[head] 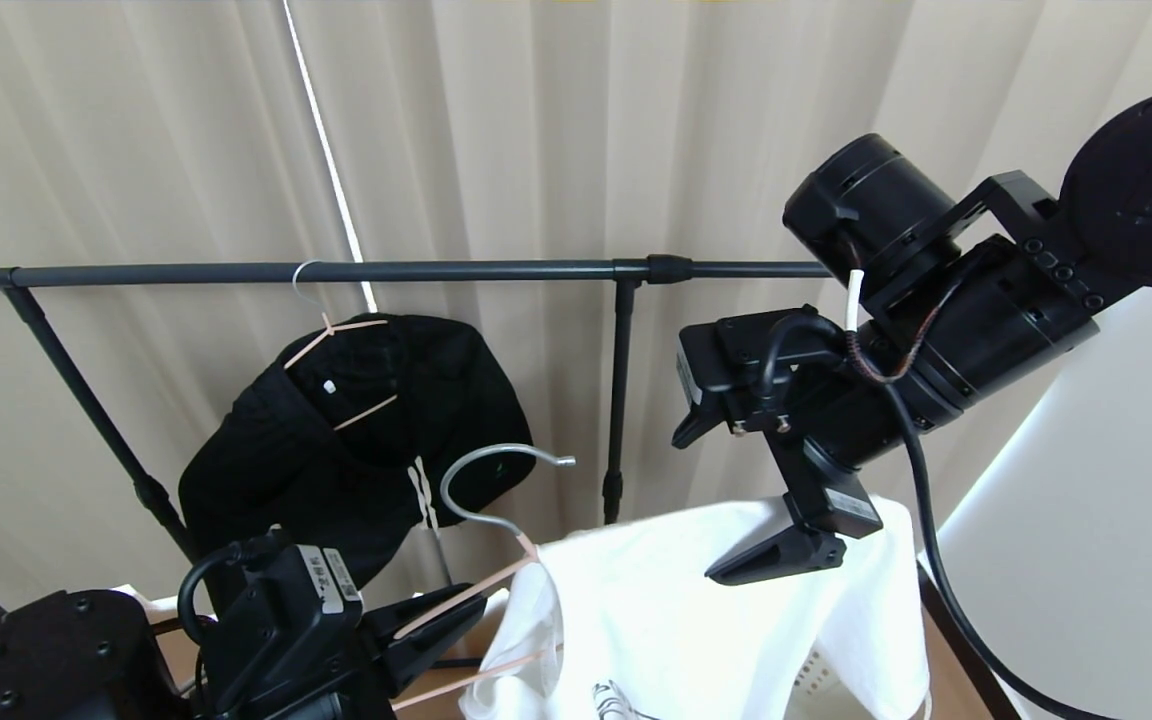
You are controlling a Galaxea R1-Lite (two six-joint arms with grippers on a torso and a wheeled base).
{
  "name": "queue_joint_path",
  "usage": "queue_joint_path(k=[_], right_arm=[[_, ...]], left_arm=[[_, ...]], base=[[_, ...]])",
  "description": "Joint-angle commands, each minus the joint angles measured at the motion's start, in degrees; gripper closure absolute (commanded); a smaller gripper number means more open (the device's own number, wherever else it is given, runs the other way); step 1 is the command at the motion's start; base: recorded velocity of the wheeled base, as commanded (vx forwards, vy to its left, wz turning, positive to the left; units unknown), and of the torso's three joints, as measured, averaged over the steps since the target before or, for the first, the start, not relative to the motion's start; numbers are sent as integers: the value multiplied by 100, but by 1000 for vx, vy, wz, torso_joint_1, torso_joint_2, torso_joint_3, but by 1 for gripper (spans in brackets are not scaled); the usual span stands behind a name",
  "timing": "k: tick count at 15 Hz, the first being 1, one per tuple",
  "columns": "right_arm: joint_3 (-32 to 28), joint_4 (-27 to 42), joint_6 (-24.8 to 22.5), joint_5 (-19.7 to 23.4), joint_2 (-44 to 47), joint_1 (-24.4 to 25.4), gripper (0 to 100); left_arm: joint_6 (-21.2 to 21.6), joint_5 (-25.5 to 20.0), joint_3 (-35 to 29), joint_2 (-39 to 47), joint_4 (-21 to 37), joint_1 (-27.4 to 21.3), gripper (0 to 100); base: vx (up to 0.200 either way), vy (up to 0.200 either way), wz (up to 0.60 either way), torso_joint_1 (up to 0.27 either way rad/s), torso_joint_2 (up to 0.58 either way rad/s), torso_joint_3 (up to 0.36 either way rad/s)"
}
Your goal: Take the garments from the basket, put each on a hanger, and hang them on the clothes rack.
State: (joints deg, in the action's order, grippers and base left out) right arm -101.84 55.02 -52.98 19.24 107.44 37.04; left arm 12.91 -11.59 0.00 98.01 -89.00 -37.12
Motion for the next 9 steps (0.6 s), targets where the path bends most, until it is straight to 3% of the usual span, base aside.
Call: queue_joint_path(k=[1,9], right_arm=[[-3,-8,-2,1,14,5,0],[-20,-35,-2,-43,129,14,0]], left_arm=[[1,-1,0,-1,-3,-6,100],[1,-1,0,-45,-47,3,100]], base=[[0,0,0,0,0,0],[0,0,0,0,0,0]])
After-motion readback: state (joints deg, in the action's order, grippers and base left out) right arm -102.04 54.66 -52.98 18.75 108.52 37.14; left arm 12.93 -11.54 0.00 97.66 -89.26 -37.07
